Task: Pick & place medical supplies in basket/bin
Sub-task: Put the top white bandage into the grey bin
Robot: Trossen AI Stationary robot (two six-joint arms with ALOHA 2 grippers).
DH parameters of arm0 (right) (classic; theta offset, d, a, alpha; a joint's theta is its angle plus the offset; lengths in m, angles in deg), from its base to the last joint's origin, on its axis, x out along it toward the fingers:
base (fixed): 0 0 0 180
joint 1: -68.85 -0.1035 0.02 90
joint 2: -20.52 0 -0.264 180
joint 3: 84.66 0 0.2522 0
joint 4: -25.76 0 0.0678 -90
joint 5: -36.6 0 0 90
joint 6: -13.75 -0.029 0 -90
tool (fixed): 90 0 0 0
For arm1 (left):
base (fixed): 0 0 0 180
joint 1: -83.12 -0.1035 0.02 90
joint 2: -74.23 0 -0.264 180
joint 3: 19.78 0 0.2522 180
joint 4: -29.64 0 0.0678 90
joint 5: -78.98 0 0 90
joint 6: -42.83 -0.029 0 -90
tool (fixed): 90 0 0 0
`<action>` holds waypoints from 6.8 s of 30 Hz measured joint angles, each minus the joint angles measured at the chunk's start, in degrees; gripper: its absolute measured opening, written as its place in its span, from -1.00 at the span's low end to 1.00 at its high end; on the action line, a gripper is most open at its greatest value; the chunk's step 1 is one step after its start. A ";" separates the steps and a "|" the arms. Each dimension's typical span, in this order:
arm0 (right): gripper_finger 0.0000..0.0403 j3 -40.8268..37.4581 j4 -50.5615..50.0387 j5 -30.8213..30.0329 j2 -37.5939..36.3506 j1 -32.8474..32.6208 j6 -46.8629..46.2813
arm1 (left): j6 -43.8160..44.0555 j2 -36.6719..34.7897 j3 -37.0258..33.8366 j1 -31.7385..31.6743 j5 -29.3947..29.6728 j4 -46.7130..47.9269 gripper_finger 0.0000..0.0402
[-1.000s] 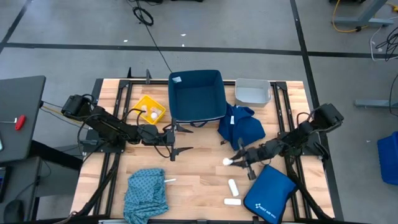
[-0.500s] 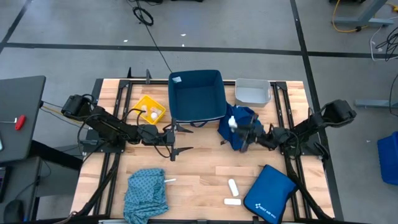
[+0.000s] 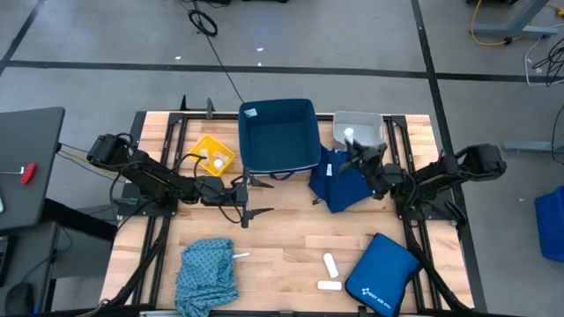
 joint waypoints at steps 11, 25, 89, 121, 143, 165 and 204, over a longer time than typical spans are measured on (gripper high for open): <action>-0.84 0.01 -8.02 -5.80 0.01 12.87 -2.59 | 0.02 -0.01 0.00 -0.28 -0.02 0.00 0.59; -0.84 0.01 -33.27 12.60 0.04 28.35 -24.74 | 0.61 0.00 0.00 -0.42 -0.02 0.02 0.59; 0.22 0.08 -14.16 28.39 0.02 25.70 -13.42 | 1.05 -0.01 0.02 -1.51 -0.24 2.49 0.59; 0.17 25.11 -78.69 53.35 0.07 -24.24 -31.44 | 1.46 -0.02 0.02 -1.46 -0.26 2.40 0.59; 0.17 33.31 -85.02 51.30 9.28 -40.26 -68.31 | 1.95 -0.01 0.02 -1.46 -0.26 2.41 0.59; 0.17 49.40 -102.25 53.28 27.76 -39.64 -66.87 | 2.54 -0.02 0.02 -1.44 -0.26 2.78 0.59; -0.83 52.47 -77.88 37.97 30.36 -39.65 -31.09 | 3.46 -0.02 0.02 -1.38 -0.26 3.41 0.59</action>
